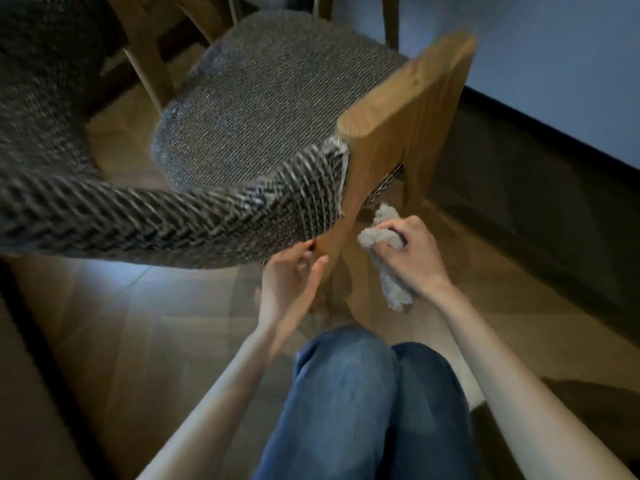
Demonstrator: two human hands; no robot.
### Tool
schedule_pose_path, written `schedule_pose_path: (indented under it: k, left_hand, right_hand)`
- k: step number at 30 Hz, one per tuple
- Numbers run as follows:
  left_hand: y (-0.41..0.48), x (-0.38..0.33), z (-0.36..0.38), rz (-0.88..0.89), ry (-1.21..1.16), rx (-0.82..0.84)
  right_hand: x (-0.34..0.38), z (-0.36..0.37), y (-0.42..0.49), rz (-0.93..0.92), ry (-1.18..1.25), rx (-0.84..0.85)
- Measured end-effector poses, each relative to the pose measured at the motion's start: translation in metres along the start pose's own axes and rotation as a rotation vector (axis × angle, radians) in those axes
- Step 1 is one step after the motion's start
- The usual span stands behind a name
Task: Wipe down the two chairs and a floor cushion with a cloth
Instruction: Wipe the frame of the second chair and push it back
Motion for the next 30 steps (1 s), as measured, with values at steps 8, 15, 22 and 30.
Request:
schedule_pose_path:
  k: [8, 15, 22, 30]
  left_hand:
    - [-0.057, -0.069, -0.048, -0.392, 0.130, 0.440]
    - [-0.097, -0.192, -0.156, -0.327, 0.122, 0.552]
    - [-0.096, -0.285, -0.283, -0.161, 0.057, 0.367]
    - [-0.045, -0.291, -0.387, -0.009, 0.122, 0.204]
  right_hand:
    - [0.091, -0.094, -0.062, 0.252, -0.138, 0.200]
    - [0.213, -0.188, -0.132, 0.283, -0.174, 0.226]
    - [0.319, -0.251, -0.165, 0.205, -0.134, 0.148]
    - [0.418, -0.237, -0.153, 0.015, -0.088, 0.057]
Point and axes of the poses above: each hand's wrist, its own y-axis towards the middle knuckle, its own z-axis out of the palm, x = y × z, the point moved 3 cm from there along y, towards the middle knuckle, and after that the axes turned 6 degrees about -x, right-handed, at the moved point
